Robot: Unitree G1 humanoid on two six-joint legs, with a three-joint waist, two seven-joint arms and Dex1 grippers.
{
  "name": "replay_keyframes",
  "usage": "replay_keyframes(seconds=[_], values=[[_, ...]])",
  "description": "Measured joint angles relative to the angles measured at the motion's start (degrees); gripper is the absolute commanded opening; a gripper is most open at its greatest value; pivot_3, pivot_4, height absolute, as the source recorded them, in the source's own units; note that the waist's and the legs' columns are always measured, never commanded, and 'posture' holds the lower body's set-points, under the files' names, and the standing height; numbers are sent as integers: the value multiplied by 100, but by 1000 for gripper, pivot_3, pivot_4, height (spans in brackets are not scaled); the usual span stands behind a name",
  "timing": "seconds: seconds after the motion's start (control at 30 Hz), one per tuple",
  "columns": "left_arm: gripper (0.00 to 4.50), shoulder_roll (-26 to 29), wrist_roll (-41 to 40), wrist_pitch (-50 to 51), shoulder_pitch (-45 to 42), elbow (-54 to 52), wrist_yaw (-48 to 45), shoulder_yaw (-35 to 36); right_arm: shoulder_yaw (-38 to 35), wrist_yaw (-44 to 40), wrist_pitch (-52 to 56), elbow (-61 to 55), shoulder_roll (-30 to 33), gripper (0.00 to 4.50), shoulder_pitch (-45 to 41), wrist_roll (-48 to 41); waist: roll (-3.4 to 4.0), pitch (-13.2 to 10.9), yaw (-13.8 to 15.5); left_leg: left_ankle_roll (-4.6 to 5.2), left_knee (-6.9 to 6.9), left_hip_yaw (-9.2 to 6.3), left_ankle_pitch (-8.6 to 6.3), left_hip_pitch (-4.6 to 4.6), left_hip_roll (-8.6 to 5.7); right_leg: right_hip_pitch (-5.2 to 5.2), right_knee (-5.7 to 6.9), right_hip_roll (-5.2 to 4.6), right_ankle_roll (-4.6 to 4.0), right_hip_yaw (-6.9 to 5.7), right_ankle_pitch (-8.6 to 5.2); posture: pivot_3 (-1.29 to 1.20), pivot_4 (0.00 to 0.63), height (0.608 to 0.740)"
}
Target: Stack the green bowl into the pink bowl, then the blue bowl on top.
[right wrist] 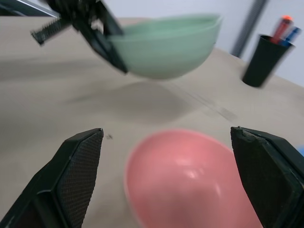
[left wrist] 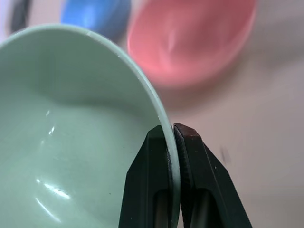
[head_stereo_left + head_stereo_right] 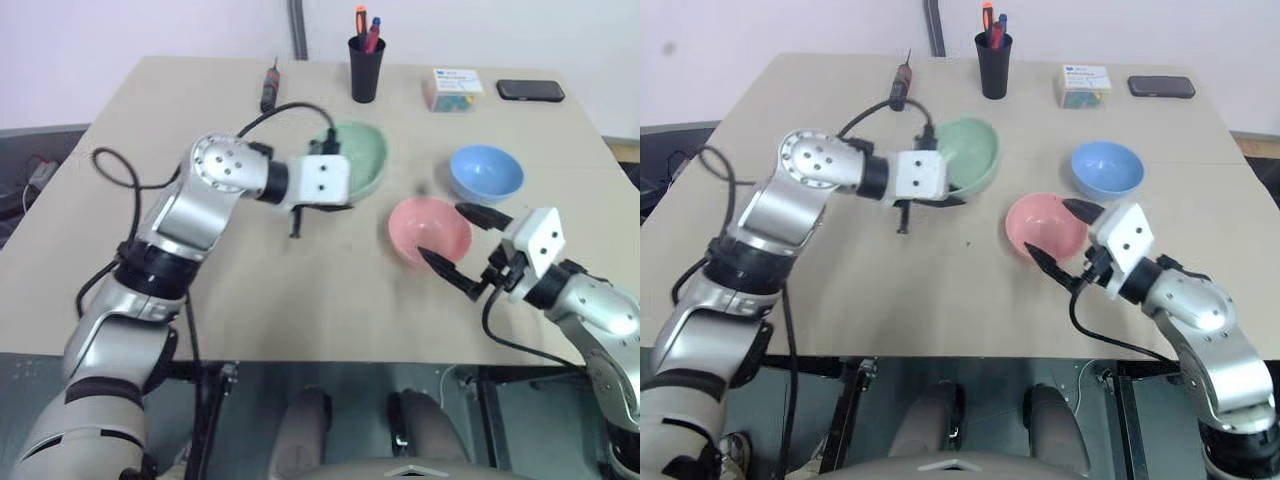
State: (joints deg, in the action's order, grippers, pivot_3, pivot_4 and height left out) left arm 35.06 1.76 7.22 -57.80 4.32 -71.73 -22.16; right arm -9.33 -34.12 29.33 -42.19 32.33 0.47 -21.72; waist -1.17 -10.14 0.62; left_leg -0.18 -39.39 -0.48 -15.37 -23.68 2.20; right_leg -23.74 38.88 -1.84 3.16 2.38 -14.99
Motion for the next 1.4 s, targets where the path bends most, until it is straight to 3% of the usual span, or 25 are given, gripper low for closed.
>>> replay_keyframes(seconds=[0.13,0.27,0.3,0.43,0.57,0.73,0.87,1.0,1.23,1.33,1.4], values=[[66,-807,57,-894,-342,913,-141,-330,-202,342,42,-277,-20,4500,385,118,4,2,-67,0,-2,2,0,4,1,3,3,4,0,7,0,0,150,740],[1304,-1150,81,-1598,-397,1664,-503,-548,-225,613,56,-431,-40,4500,566,285,4,2,-158,0,0,2,0,1,2,-1,0,7,0,9,0,0,150,740],[1926,-1192,77,-1736,-399,1775,-589,-550,-221,665,61,-446,-46,4500,583,312,4,1,-161,0,0,2,0,1,2,-1,0,7,0,8,0,0,150,740],[3292,-1245,48,-1997,-402,1944,-659,-512,-215,770,60,-512,-74,4500,676,372,4,1,-137,1,-1,0,0,-2,1,0,-2,5,0,7,0,0,150,740],[3292,-1174,-233,-1359,-382,1688,-637,-161,-208,631,-67,-152,187,4500,570,531,4,1,-140,1,-4,1,0,-1,1,1,-2,4,1,7,0,0,150,740],[3292,-954,-903,-91,179,550,-134,713,-88,90,-762,1413,1084,4500,-172,1079,18,5,-186,1,1,15,0,11,4,1,4,4,1,19,0,0,150,740],[4404,-624,-2161,1381,1270,-472,62,1564,409,-409,-1849,3596,1516,4500,-1720,1693,20,3,-303,0,3,18,0,21,8,3,10,6,0,22,0,0,150,740],[4404,-194,-2557,1987,2250,-1380,677,2296,1167,-868,-3088,5670,1403,4500,-3198,2288,19,2,-313,0,11,21,1,25,12,4,1,7,-1,23,0,0,150,740],[4404,128,-3164,2413,3611,-2413,1438,3291,1982,-1279,-4398,8092,849,4500,-4613,2907,14,-1,-256,-5,6,11,3,3,4,-4,-5,-10,-1,10,1,0,150,740],[4500,393,-3503,2612,3893,-2699,1457,3570,2108,-1324,-4758,8893,695,3770,-4965,3093,15,0,-237,-6,6,9,3,3,0,-2,-4,-15,0,7,1,0,150,740],[4500,469,-3700,2737,3988,-2864,1539,3649,2160,-1360,-4937,9315,633,2800,-5153,3183,15,0,-233,-5,5,9,3,3,0,-2,-3,-16,0,7,1,0,150,740]])
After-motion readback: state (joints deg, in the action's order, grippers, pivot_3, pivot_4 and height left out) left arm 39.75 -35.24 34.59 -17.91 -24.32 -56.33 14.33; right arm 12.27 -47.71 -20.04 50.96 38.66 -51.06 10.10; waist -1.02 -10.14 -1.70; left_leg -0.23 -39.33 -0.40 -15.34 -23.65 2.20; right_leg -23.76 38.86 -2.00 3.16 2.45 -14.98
